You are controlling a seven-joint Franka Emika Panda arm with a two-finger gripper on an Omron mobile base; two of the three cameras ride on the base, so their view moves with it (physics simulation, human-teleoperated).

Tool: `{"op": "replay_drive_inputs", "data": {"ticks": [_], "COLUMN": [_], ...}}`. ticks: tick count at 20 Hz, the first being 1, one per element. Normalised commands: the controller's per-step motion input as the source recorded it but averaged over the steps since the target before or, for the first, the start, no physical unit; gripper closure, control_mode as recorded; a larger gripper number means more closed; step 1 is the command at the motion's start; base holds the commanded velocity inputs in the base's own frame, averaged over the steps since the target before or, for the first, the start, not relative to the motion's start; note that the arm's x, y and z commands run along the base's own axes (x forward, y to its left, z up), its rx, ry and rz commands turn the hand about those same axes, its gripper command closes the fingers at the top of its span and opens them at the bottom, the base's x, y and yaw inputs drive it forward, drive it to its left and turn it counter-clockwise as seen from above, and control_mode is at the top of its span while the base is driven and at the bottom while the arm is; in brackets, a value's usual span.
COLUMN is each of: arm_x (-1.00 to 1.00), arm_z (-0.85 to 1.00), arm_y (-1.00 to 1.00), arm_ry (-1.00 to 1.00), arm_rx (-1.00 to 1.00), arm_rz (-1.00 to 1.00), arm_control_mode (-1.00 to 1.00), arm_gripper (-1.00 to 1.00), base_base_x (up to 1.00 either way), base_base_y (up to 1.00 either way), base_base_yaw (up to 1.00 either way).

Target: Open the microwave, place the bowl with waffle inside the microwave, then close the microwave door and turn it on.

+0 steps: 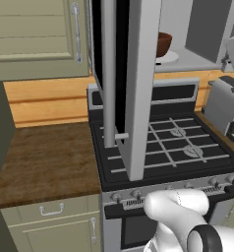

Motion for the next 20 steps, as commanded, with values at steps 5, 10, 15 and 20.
{"op": "replay_drive_inputs", "data": {"ticks": [5, 10, 15, 20], "arm_x": [-0.69, -0.74, -0.76, -0.53], "arm_z": [-0.04, 0.00, 0.00, 0.09], "arm_y": [0.27, 0.25, 0.16, 0.05], "arm_ry": [-0.02, -0.08, -0.14, -0.13], "arm_rx": [-0.13, -0.11, -0.10, -0.07], "arm_rz": [0.00, 0.02, 0.06, 0.04], "arm_control_mode": [-1.00, -1.00, -1.00, -1.00], "arm_gripper": [-1.00, -1.00, -1.00, -1.00], "base_base_x": [0.00, 0.00, 0.00, 0.00], "base_base_y": [0.00, 0.00, 0.00, 0.00], "base_base_yaw": [0.00, 0.00, 0.00, 0.00]}}
